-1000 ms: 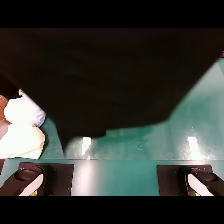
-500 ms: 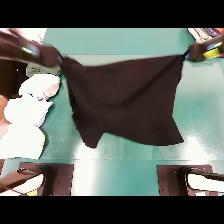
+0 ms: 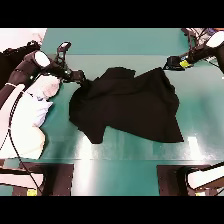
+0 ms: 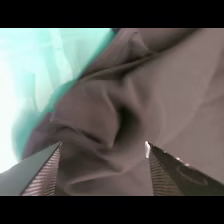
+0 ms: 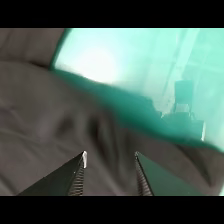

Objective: Fold the shirts.

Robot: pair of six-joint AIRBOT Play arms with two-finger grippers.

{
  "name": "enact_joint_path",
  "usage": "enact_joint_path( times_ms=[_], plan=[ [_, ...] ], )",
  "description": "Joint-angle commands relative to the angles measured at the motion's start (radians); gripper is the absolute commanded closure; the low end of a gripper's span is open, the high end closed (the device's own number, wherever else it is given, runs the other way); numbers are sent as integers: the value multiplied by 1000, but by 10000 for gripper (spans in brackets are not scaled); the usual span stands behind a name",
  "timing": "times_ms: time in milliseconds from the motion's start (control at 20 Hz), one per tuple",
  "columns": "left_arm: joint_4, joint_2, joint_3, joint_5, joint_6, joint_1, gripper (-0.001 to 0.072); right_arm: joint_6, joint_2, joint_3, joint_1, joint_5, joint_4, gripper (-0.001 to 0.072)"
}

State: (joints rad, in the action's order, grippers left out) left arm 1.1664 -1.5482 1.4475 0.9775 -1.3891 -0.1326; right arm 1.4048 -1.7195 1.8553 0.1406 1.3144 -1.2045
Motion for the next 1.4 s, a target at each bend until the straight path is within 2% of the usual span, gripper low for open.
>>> enact_joint_path(
  times_ms=[0, 100, 200, 350, 500, 650, 900, 1000, 1050, 1100, 1150, 1250, 1350],
  plan=[
    [31, -16, 69, 158, -2, 65, 87, -1, 2, 42, -20, 78, 0, 344],
    [29, -13, 63, 294, 2, 140, 88, -25, 62, -13, -49, 139, 10, 344],
    [21, -13, -6, 352, 7, 194, 87, -33, 147, -134, -80, 154, 10, 344],
    [-39, -13, -146, 323, 77, 214, 88, -45, 282, -334, -128, 152, 11, 344],
    [-119, -13, -240, 239, 135, 212, 87, -46, 388, -483, -188, 151, 68, 344],
    [-129, -13, -282, 181, 134, 212, 88, -52, 474, -597, -248, 132, 88, 344],
    [-139, -13, -332, 232, 144, 188, 92, -52, 589, -782, -323, 124, 85, 344],
    [-142, -13, -332, 243, 151, 175, 475, -52, 625, -866, -363, 125, 75, 344],
    [-152, -13, -332, 248, 151, 175, 632, -52, 641, -908, -385, 126, 72, 344],
    [-156, -13, -326, 261, 149, 175, 687, -51, 659, -954, -410, 132, 49, 344],
    [-155, -6, -318, 272, 150, 175, 687, -52, 674, -1001, -435, 143, 14, 342],
    [-148, 28, -310, 264, 153, 175, 687, -52, 697, -1093, -473, 168, -48, 237],
    [-149, 72, -310, 249, 160, 175, 687, -52, 717, -1186, -496, 163, -53, 241]
  ],
)
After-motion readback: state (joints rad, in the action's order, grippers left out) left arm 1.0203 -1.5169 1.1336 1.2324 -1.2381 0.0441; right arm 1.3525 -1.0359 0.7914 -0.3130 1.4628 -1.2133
